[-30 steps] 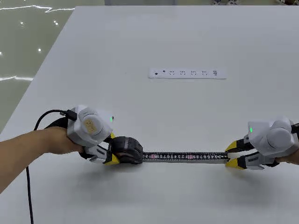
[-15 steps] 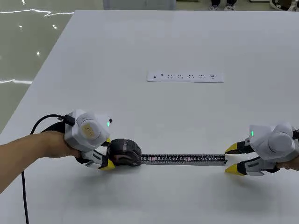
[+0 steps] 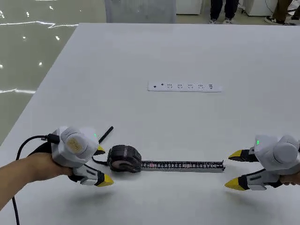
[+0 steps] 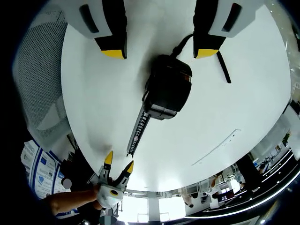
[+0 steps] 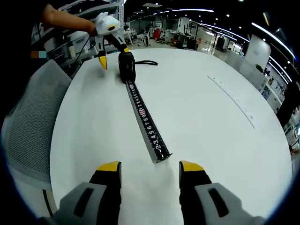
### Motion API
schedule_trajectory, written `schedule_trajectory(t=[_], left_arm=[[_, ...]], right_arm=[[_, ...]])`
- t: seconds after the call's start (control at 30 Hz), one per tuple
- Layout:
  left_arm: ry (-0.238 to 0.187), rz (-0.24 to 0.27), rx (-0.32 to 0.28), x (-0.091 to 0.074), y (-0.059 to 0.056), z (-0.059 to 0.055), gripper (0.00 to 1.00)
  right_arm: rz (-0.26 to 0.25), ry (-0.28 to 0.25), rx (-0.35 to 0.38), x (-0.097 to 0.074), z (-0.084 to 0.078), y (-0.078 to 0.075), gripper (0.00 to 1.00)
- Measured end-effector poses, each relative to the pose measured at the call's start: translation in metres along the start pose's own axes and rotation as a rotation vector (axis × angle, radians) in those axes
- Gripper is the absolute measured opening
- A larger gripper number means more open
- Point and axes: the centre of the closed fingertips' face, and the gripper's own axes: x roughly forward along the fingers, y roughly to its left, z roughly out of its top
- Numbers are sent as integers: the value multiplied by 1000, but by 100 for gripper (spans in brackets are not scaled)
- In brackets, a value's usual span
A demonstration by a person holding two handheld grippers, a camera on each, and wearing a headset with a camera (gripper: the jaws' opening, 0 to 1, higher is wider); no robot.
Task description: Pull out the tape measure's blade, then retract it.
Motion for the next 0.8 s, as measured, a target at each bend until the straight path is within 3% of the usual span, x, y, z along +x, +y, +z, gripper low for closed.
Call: schedule_trajectory(t=[0.13, 0.2, 0.4, 0.7, 0.8], left_arm=[[-67, 40, -64, -9, -2, 7, 58], [-81, 52, -77, -12, -4, 7, 59], [-171, 133, -190, -29, -9, 6, 63], [-263, 242, -301, -54, -20, 5, 66], [-284, 275, -310, -58, -24, 5, 66]], right_arm=[[-18, -20, 31, -4, 0, 4, 55], [-31, -21, 43, -6, 0, 5, 59], [-92, -65, 111, -18, 7, 12, 64], [-168, -114, 211, -31, 11, 28, 72], [-192, -124, 228, -32, 12, 37, 74]])
